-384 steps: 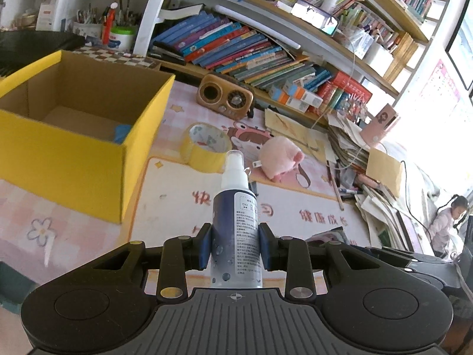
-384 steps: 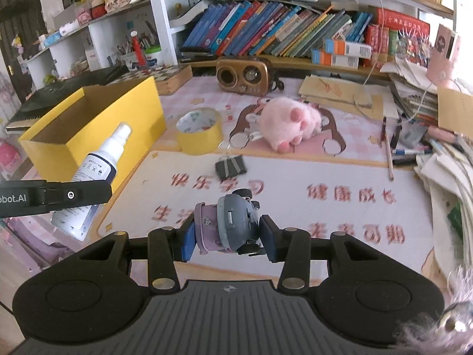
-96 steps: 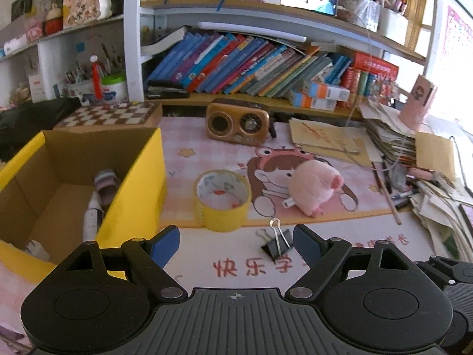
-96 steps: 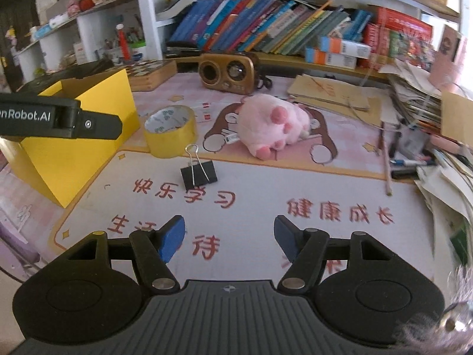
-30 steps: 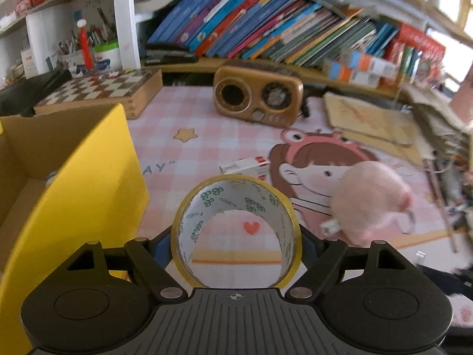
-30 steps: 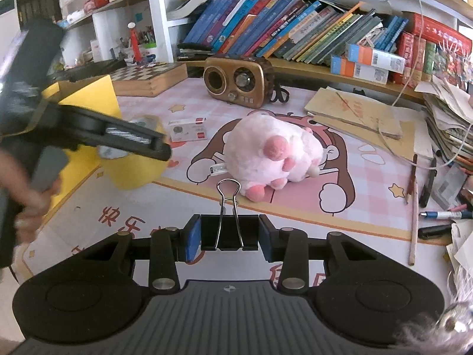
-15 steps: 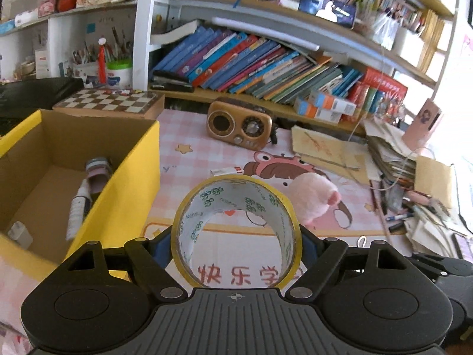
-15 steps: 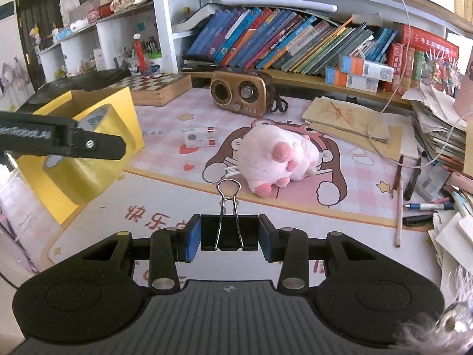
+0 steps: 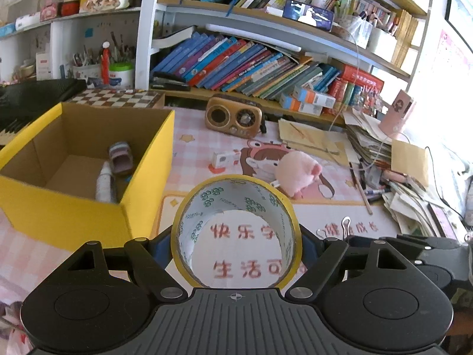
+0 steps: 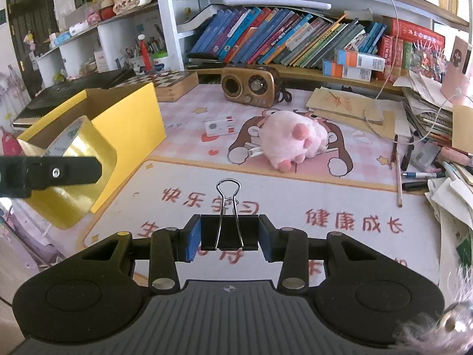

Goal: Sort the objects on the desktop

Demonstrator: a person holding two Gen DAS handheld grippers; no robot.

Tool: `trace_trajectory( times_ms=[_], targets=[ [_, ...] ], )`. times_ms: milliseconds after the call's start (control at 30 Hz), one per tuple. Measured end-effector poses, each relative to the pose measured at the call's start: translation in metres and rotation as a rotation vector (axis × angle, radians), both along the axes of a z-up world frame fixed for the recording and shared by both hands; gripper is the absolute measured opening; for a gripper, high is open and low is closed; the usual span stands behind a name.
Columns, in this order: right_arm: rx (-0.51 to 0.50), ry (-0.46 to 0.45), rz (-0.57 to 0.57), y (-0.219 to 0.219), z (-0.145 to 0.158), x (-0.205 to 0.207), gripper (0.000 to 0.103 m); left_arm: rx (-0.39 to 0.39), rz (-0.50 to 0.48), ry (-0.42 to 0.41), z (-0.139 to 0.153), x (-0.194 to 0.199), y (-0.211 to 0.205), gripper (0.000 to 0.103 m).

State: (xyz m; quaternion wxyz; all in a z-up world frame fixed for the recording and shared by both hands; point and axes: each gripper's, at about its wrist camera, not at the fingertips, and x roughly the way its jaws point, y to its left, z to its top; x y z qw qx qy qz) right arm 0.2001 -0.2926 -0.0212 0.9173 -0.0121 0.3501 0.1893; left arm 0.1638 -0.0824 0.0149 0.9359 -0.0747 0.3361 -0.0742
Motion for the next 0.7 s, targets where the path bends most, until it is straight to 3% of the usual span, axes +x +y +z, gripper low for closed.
trace_trajectory(
  times_ms=[700],
  targets=[
    [-0.031, 0.039, -0.039, 0.075, 0.003, -0.097, 0.037, -0.052, -0.070, 0.044, -0.012, -0.079, 0.076, 0.082]
  ],
)
